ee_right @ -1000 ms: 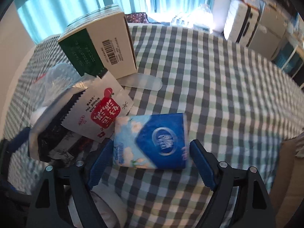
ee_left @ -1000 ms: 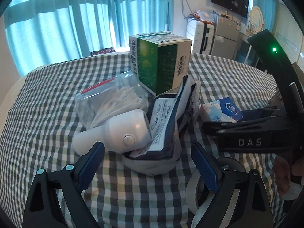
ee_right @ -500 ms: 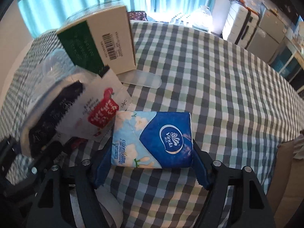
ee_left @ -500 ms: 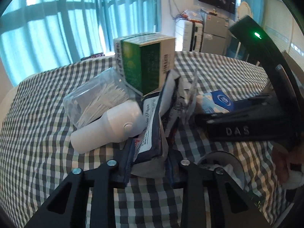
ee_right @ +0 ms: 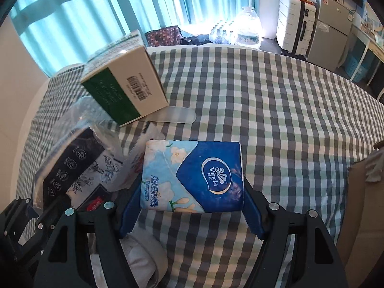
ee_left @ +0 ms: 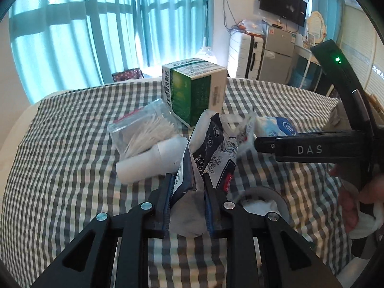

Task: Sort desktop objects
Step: 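Carry both items over the cardboard box and open both tools to drop them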

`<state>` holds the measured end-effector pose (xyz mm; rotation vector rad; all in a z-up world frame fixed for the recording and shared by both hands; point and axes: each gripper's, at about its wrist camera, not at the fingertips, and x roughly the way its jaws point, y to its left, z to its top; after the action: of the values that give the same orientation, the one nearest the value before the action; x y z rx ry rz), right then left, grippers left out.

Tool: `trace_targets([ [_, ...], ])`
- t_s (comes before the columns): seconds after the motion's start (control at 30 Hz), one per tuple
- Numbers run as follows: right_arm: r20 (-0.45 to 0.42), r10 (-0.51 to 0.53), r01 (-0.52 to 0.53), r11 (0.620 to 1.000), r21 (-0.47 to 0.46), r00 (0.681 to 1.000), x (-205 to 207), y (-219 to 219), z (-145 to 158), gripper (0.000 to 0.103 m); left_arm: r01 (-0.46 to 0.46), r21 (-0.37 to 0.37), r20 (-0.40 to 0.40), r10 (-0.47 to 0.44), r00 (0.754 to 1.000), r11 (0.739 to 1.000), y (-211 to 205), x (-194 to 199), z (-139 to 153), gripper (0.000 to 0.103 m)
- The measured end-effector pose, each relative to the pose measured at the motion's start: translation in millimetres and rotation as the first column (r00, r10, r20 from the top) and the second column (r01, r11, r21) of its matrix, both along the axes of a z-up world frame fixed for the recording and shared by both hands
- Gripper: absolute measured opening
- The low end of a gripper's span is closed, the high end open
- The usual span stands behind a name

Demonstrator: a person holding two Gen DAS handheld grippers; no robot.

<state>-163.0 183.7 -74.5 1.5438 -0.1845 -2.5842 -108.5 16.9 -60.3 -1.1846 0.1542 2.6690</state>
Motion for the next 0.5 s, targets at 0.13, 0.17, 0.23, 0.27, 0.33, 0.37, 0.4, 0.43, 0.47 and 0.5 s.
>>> trace_targets([
  [0.13, -0.019, 0.023, -0.023, 1.0, -0.004, 1.0, 9, 12, 15, 0.073, -0.017, 0.007, -0.004, 0.017, 1.0, 1.0, -2, 14, 14, 0.023],
  [0.17, -0.027, 0.03, -0.03, 1.0, 0.003, 0.999, 17, 11, 19, 0.073, -0.02, 0.02, 0.004, 0.019, 1.0, 1.0, -5, 20, 17, 0.023],
  [0.23, -0.035, 0.037, -0.037, 0.999, 0.021, 0.999, 32, 6, 25, 0.073, -0.036, 0.02, 0.0, 0.036, 0.999, 0.999, -3, 31, 23, 0.023],
  [0.27, -0.038, 0.043, -0.042, 0.999, 0.024, 0.998, 38, 4, 28, 0.073, -0.042, 0.021, -0.001, 0.043, 0.999, 0.999, -4, 37, 27, 0.023],
  [0.33, -0.049, 0.049, -0.048, 0.999, 0.022, 0.998, 53, 5, 37, 0.073, -0.068, 0.034, -0.009, 0.068, 0.998, 0.997, -2, 45, 35, 0.023],
  [0.37, -0.054, 0.061, -0.06, 0.998, 0.021, 0.997, 59, 4, 42, 0.073, -0.08, 0.052, -0.008, 0.081, 0.997, 0.995, -3, 52, 39, 0.023],
  [0.4, -0.068, 0.074, -0.072, 0.997, 0.029, 0.995, 68, 1, 49, 0.073, -0.088, 0.065, -0.011, 0.089, 0.996, 0.994, -5, 60, 43, 0.023],
  [0.43, -0.077, 0.084, -0.081, 0.996, 0.042, 0.993, 70, -1, 51, 0.073, -0.086, 0.081, -0.006, 0.087, 0.996, 0.993, -5, 69, 46, 0.023],
  [0.47, -0.088, 0.096, -0.091, 0.994, 0.056, 0.991, 76, -5, 56, 0.073, -0.087, 0.082, -0.004, 0.088, 0.996, 0.993, -4, 73, 49, 0.023],
  [0.5, -0.11, 0.108, -0.1, 0.992, 0.075, 0.988, 88, -9, 62, 0.073, -0.091, 0.077, -0.007, 0.091, 0.996, 0.993, -2, 79, 52, 0.023],
])
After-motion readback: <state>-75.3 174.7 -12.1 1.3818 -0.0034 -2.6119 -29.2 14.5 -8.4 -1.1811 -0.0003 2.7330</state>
